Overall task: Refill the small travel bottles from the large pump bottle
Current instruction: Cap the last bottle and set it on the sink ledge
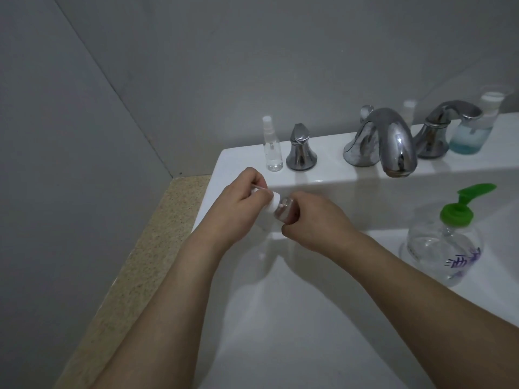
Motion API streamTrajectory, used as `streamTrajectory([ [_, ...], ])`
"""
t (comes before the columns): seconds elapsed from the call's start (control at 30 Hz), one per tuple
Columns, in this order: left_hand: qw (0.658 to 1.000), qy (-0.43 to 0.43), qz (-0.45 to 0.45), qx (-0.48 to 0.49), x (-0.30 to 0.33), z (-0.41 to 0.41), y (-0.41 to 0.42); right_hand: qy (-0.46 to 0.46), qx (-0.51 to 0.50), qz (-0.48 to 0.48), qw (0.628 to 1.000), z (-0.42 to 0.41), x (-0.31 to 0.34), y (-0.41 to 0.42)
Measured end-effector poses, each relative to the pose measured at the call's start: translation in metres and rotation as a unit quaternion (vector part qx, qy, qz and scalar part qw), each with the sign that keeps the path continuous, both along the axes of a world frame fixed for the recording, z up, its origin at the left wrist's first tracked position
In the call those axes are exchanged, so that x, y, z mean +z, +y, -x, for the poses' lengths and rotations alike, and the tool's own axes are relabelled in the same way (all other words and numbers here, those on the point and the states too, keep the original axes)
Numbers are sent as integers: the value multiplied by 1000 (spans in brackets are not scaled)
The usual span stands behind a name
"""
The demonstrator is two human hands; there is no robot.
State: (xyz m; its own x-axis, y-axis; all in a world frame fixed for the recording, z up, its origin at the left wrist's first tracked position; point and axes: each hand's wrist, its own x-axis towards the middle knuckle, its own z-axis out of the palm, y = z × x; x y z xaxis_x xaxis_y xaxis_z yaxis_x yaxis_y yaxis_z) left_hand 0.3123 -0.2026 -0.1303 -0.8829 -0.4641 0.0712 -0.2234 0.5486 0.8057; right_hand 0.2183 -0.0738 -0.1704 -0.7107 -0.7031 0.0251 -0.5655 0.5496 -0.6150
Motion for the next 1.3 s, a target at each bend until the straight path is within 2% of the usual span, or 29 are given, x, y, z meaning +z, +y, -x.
streamTrajectory([
  [0.2,992,-34,99,76,1,5,2,99,16,-27,995,-2,3,1],
  [0.33,990,-46,92,98,2,6,2,134,10,-23,991,-1,2,-1],
  [0.53,1000,-11,11,17,3,2,1,115,2,-11,993,0,1,0],
  [0.67,1000,-2,-19,17,2,3,2,105,5,-18,994,0,0,0],
  [0.8,999,-8,19,29,0,4,1,103,3,-17,995,0,1,0],
  [1.0,999,7,-26,26,1,2,1,98,17,-19,995,-1,3,-1],
  [1.13,999,-2,11,31,-1,3,2,100,22,-21,995,-1,2,0],
  [1.3,1000,8,-13,-3,2,3,2,97,16,-16,995,0,2,0],
])
